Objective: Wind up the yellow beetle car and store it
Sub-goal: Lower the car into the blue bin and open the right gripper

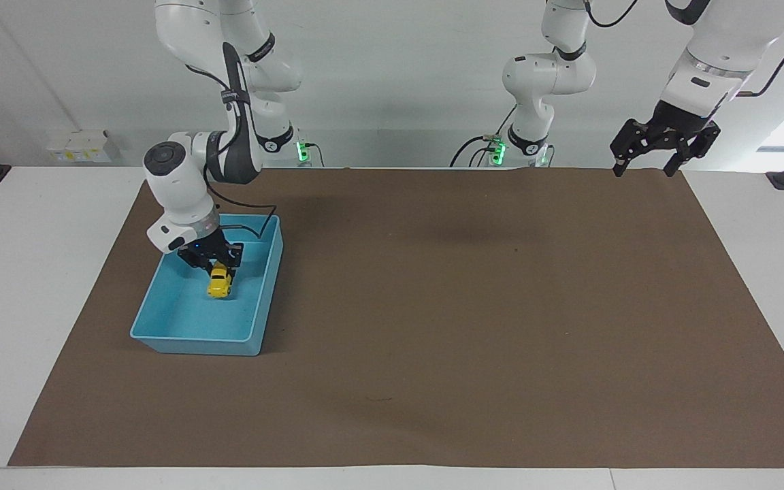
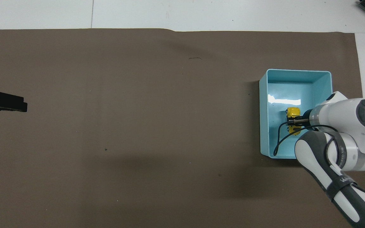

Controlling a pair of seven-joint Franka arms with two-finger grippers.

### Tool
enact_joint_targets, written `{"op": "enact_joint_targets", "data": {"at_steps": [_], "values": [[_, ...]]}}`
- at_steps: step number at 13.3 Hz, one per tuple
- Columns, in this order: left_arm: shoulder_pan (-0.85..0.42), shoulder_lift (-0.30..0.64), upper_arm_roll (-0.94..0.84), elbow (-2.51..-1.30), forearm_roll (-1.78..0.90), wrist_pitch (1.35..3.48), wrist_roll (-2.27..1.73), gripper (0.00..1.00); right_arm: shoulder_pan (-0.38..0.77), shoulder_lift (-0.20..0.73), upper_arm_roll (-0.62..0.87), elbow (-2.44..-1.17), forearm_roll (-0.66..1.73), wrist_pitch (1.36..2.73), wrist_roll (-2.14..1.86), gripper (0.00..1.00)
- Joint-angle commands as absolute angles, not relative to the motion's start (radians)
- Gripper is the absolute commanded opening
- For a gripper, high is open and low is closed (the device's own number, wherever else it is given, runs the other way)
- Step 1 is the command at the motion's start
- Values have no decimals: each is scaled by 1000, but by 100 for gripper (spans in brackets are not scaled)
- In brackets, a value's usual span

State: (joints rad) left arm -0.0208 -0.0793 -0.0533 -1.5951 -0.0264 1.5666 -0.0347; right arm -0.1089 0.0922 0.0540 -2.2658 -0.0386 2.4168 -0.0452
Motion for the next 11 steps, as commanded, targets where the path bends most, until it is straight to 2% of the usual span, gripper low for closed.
{"op": "enact_joint_targets", "data": {"at_steps": [1, 2, 3, 11], "values": [[-6, -84, -60, -1592, -32, 1549, -17, 100, -114, 92, 58, -2273, -12, 2439, -84, 31], [-6, -84, -60, -1592, -31, 1549, -18, 100, -112, 101, 58, -2264, -14, 2438, -80, 94], [-6, -84, -60, -1592, -31, 1549, -18, 100, -112, 101, 60, -2258, -14, 2425, -86, 100], [-8, -84, -60, -1592, -32, 1549, -18, 100, -112, 97, 61, -2067, -14, 2206, -78, 100]]}}
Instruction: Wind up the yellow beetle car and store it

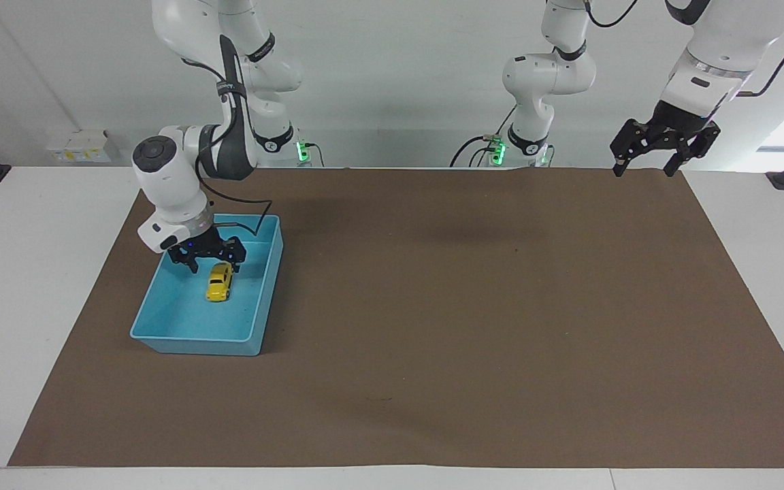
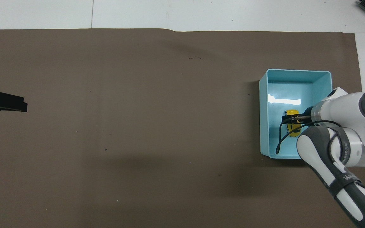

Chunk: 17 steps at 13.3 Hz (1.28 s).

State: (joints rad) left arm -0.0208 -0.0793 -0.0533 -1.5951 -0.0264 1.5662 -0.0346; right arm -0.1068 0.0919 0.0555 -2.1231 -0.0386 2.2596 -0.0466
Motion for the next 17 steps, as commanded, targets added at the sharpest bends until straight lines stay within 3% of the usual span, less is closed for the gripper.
{"op": "enact_joint_targets", "data": {"at_steps": [1, 4, 7, 17], "values": [[-6, -84, -60, -1592, -32, 1549, -18, 100, -115, 97, 61, -2048, -14, 2203, -78, 100], [-8, -84, -60, -1592, -31, 1549, -18, 100, -124, 95, 61, -1990, -12, 2171, -74, 100], [-6, -84, -60, -1592, -31, 1549, -18, 100, -123, 92, 61, -1873, -12, 2004, 35, 100], [-6, -84, -60, -1592, -32, 1549, -17, 100, -104, 2, 71, -1741, 3, 1763, 46, 100]]}}
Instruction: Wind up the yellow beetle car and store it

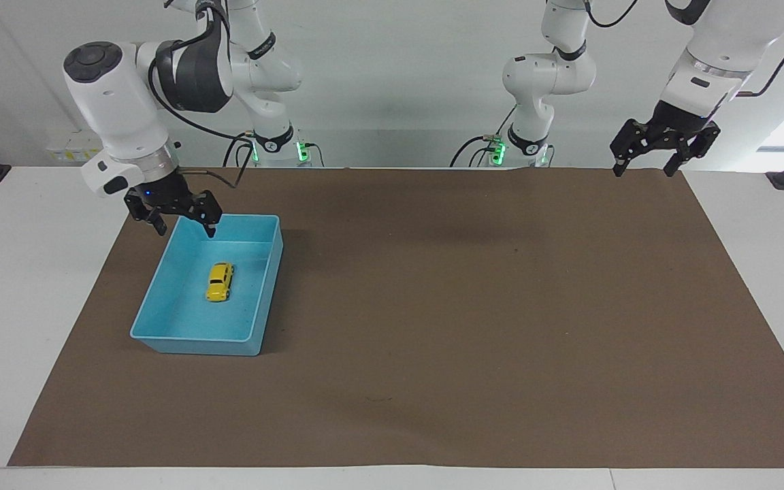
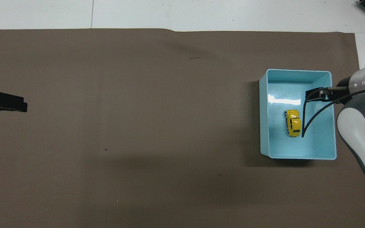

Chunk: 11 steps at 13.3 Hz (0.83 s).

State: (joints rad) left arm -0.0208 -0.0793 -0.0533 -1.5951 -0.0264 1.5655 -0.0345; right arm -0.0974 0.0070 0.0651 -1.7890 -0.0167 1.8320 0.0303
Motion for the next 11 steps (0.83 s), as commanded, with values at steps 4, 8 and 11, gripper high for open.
{"op": "enact_joint_targets", "data": {"at_steps": [4, 8, 11], "values": [[-6, -84, -60, -1592, -32, 1549, -17, 100, -104, 15, 74, -1622, 0, 1626, 63, 100], [-8, -84, -60, -1592, -32, 1549, -18, 100, -101, 24, 74, -1539, 0, 1537, 54, 100], [-8, -84, -60, -1592, -32, 1549, -18, 100, -95, 37, 74, -1532, 24, 1555, 90, 100]]}}
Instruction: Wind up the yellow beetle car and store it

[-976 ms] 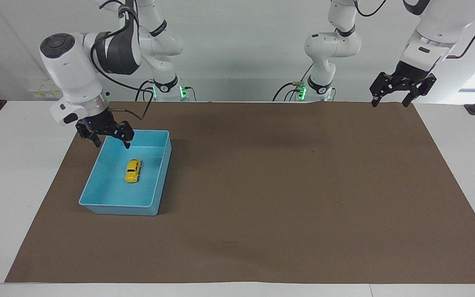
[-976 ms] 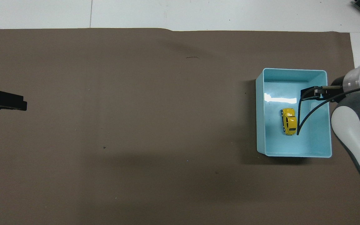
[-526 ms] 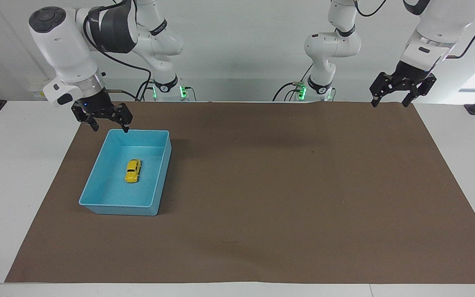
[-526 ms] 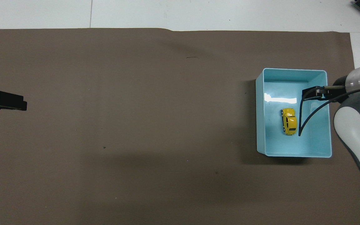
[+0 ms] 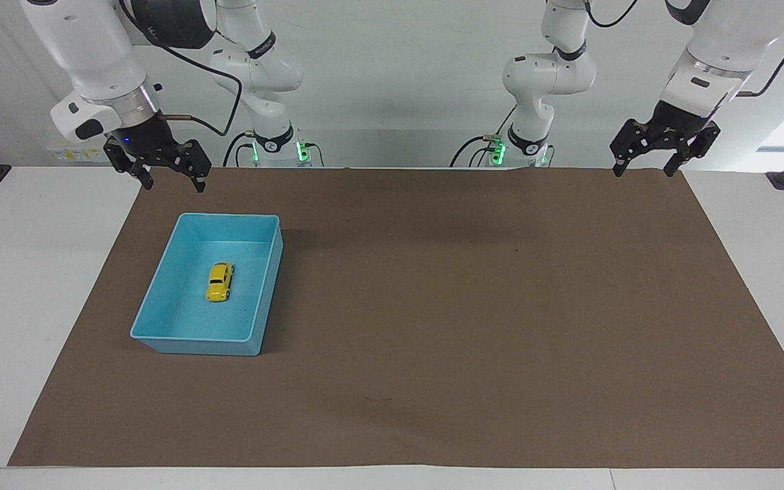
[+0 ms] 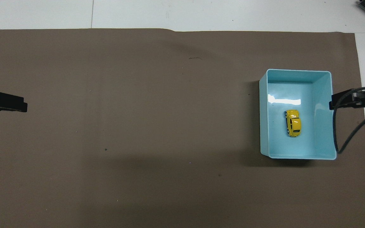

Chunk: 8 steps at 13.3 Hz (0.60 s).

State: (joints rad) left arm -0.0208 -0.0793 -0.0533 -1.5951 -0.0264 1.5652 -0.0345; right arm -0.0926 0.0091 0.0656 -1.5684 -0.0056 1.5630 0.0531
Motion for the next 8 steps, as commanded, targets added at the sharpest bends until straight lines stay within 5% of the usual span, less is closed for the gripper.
{"op": "enact_joint_targets", "data": {"at_steps": [1, 8], "values": [[-6, -84, -60, -1592, -31, 1549, -18, 100, -97, 37, 74, -1537, 29, 1574, 112, 100], [-6, -84, -60, -1592, -31, 1549, -17, 100, -95, 34, 74, -1542, 26, 1577, 107, 100]]}}
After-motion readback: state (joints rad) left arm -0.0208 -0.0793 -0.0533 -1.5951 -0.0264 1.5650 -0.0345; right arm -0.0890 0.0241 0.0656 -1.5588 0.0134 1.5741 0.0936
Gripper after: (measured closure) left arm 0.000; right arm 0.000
